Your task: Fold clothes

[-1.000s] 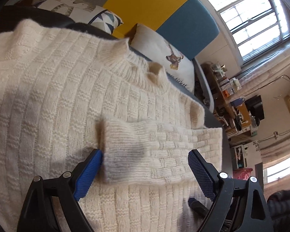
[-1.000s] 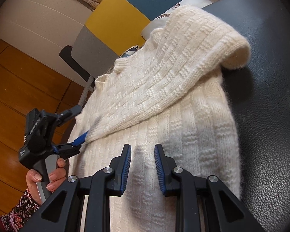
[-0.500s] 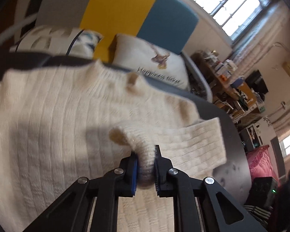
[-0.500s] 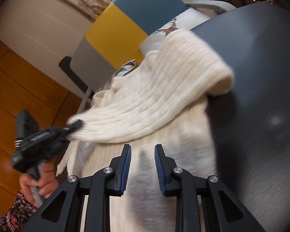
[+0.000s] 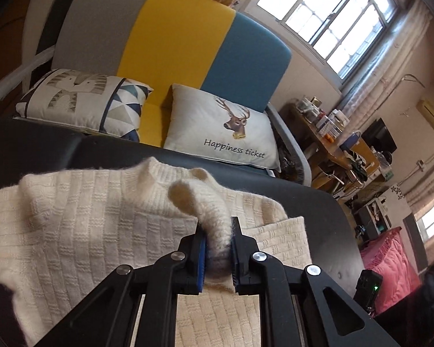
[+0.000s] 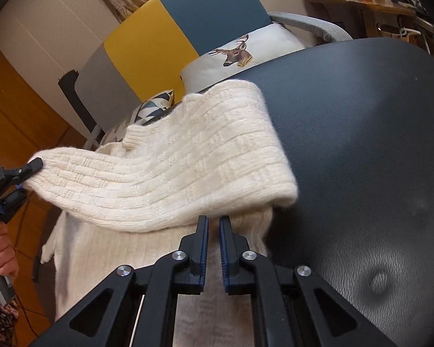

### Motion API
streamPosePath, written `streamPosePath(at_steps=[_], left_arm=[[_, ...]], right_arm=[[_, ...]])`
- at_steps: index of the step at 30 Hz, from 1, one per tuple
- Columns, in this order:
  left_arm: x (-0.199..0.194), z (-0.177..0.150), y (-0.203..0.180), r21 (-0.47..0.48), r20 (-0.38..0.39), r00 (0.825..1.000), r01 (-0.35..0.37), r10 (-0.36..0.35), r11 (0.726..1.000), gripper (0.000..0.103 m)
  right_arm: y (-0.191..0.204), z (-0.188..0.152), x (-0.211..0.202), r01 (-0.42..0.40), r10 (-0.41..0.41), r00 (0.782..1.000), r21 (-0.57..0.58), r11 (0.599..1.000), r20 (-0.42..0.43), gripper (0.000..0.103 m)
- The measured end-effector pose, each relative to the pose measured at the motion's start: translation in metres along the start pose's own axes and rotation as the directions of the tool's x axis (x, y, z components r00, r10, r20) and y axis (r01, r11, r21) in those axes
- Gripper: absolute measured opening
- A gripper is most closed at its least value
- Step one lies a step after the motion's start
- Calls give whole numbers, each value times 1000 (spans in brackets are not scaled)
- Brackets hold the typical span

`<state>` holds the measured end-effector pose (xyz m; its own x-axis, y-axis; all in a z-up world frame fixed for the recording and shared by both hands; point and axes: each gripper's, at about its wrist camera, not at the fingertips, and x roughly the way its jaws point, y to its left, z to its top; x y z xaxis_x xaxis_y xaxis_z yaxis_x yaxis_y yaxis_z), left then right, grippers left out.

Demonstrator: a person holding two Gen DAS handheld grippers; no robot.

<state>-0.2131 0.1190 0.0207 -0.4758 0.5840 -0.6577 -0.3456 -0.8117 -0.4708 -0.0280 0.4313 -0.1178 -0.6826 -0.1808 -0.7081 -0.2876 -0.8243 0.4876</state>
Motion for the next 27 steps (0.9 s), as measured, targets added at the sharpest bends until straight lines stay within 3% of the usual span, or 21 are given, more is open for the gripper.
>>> streamPosePath(at_steps=[3,11,17,22,27], left_arm=[[-2,2,8,-20,9,1000,-8,9,1000,14],[-4,6,17,-25,4,1000,-2,2,1000,14],[-4,4,29,-49,5,1000,-28,28,998,14],[16,-18,46,-17,-44,991,-130,129,991,14],[43,-54,79,-29,-101,972,-216,212,976,14]], right_arm=[[1,-4,-3,-24,24,1000,2,1000,-1,7],[5,3,7,7,-7,1000,-8,1000,9,6],[-2,18,12,118,-120,990,34,992,70,6],[-31,20,4,145,-165,981,180,973,106,0],[-38,17,3,133,-154,983,188,973,102,0]])
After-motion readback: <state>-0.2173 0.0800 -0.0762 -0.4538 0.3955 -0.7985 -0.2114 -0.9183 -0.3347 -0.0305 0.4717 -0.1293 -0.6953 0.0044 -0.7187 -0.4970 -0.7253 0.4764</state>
